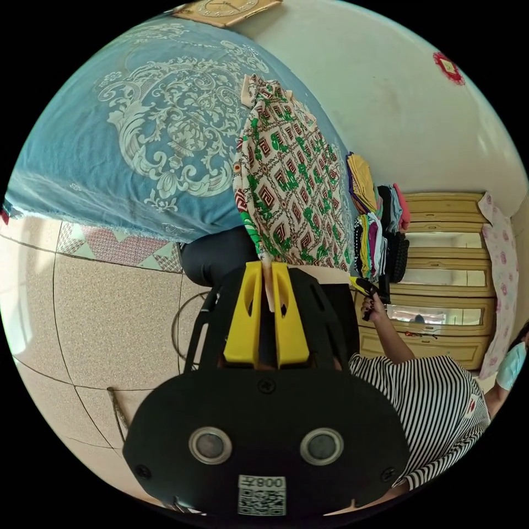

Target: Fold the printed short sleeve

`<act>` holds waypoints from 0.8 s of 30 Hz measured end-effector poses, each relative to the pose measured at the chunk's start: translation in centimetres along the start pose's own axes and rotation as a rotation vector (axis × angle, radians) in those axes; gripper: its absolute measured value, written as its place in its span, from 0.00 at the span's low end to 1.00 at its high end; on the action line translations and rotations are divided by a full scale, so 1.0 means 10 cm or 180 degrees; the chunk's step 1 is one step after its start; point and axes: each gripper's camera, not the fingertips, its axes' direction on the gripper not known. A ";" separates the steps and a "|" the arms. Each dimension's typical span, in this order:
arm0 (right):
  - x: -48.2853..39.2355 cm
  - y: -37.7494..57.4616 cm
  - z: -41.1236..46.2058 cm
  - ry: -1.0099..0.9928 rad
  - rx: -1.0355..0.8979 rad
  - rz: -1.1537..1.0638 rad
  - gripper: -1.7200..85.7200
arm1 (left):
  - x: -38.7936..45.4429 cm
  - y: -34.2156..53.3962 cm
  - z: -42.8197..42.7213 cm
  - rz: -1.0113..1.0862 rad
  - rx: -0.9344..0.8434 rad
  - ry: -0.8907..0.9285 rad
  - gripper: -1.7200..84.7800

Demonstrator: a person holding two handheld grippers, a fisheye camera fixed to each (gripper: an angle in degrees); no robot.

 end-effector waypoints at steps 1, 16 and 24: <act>0.01 0.01 0.01 -0.0015 0.0003 0.0015 0.02 | 0.02 -0.02 0.01 -0.0025 0.0013 -0.0018 0.05; -0.35 -0.64 0.05 0.0072 0.0801 -0.0250 0.06 | 1.96 -2.02 0.79 0.0691 -0.0149 -0.0247 0.09; -0.92 -1.93 0.62 0.0553 0.0982 -0.0785 0.08 | 4.04 -4.16 2.38 0.1909 -0.0622 -0.0219 0.11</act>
